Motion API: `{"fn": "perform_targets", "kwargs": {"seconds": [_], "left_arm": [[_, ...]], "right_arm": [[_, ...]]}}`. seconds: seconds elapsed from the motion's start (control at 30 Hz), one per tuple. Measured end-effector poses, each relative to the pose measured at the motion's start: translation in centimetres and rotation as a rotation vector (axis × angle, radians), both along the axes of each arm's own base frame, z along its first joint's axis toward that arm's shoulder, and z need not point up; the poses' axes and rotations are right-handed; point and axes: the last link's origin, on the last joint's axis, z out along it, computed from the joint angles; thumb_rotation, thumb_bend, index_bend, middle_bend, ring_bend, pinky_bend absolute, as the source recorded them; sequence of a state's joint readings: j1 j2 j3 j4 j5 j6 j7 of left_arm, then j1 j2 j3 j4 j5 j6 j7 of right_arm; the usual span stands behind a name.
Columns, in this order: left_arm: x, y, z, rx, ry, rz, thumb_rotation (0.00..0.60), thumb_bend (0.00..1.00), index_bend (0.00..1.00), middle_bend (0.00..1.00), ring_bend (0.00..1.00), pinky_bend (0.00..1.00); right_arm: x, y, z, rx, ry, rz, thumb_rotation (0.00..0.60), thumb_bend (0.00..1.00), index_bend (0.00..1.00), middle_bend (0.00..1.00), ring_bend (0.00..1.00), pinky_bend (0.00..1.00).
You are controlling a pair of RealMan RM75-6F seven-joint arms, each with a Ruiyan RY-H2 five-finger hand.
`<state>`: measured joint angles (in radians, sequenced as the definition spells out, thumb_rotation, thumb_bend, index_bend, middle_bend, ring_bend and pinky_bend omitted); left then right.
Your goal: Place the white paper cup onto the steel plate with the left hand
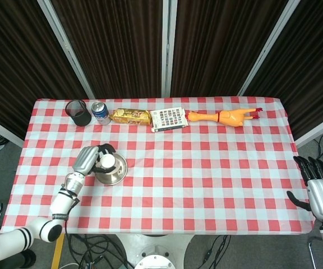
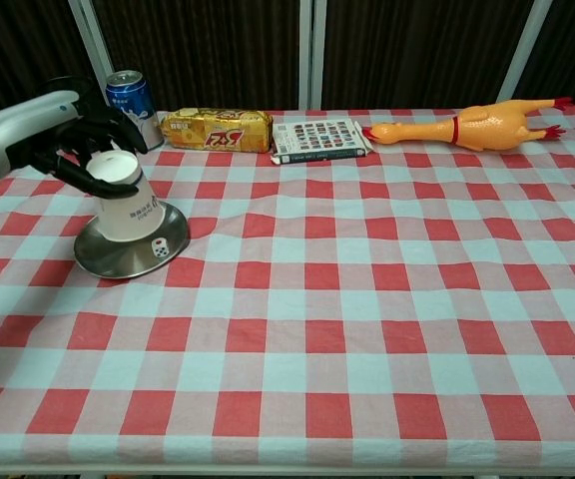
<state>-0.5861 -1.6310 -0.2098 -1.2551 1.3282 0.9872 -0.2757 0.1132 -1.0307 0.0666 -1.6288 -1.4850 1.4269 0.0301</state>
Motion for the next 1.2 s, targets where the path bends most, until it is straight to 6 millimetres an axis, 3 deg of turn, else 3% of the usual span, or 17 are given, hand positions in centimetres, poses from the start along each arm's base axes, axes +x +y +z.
{"fn": "perform_targets", "kwargs": {"seconds": [0.13, 0.6, 1.2], "left_arm": [[0.5, -0.2, -1.0, -0.014, 0.030, -0.014, 0.600, 0.22, 0.40, 0.54, 0.48, 0.60], [1.3, -0.5, -1.5, -0.039, 0.022, -0.024, 0.600, 0.22, 0.40, 0.54, 0.48, 0.60], [-1.9, 0.2, -1.2, 0.037, 0.087, 0.088, 0.600, 0.22, 0.40, 0.54, 0.48, 0.60]], "right_arm": [[-0.1, 0.1, 0.0, 0.000, -0.002, -0.002, 0.600, 0.16, 0.01, 0.10, 0.00, 0.04], [-0.2, 0.1, -0.1, 0.001, -0.005, -0.007, 0.600, 0.16, 0.01, 0.10, 0.00, 0.04], [-0.4, 0.2, -0.3, 0.010, -0.009, -0.008, 0.600, 0.16, 0.01, 0.10, 0.00, 0.04]]}}
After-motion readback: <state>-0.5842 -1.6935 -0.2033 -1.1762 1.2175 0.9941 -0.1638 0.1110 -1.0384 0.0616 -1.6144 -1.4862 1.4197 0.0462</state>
